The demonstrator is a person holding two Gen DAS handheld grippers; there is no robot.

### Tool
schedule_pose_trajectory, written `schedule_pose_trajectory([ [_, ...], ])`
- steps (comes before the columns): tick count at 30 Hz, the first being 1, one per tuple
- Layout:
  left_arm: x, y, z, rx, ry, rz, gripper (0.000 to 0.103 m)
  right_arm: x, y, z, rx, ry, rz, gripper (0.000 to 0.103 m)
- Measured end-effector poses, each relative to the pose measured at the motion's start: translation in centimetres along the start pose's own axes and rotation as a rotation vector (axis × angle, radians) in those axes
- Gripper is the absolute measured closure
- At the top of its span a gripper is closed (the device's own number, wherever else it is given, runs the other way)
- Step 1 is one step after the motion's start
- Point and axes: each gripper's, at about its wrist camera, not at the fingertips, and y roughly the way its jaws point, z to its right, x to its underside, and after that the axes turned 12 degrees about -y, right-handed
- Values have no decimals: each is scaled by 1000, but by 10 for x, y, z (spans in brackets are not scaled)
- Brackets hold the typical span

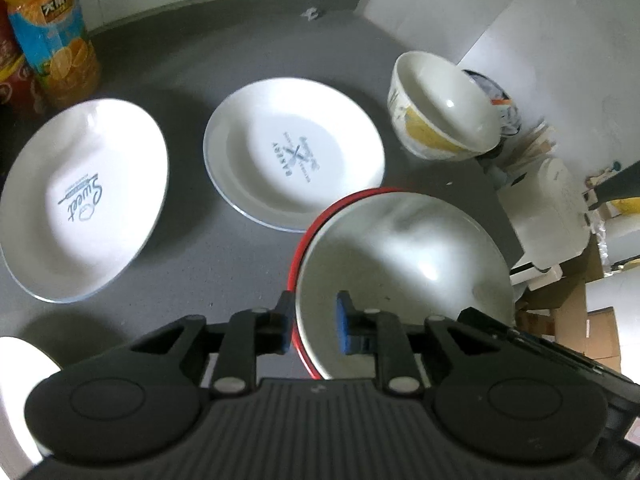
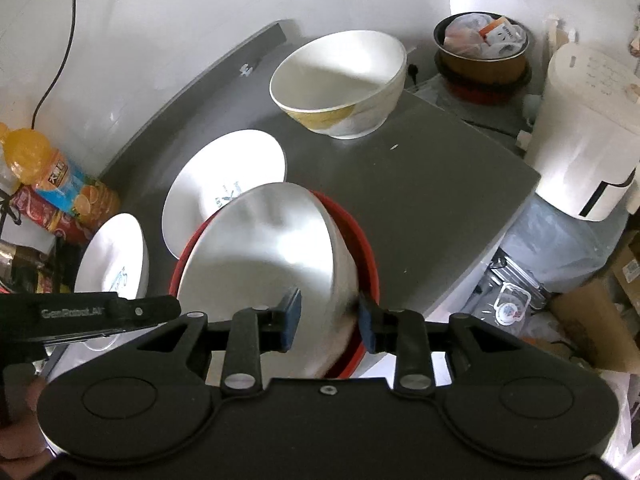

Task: Organize plates and bowls
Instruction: 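Carry the white bowl with both tools and lower it into the red-and-black bowl, then open both tools and lift them off the nested white bowl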

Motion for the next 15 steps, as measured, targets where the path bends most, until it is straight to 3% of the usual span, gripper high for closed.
schedule_pose_trajectory([
  [6,0,-12,-4,32,28,8,78,3,-13,-1,26,40,33,66],
  [12,1,-26,-9,54,66,36,55,14,-28,-8,62,82,67,65],
  [15,2,-32,-11,62,83,54,47,17,-37,-15,78,84,96,53],
])
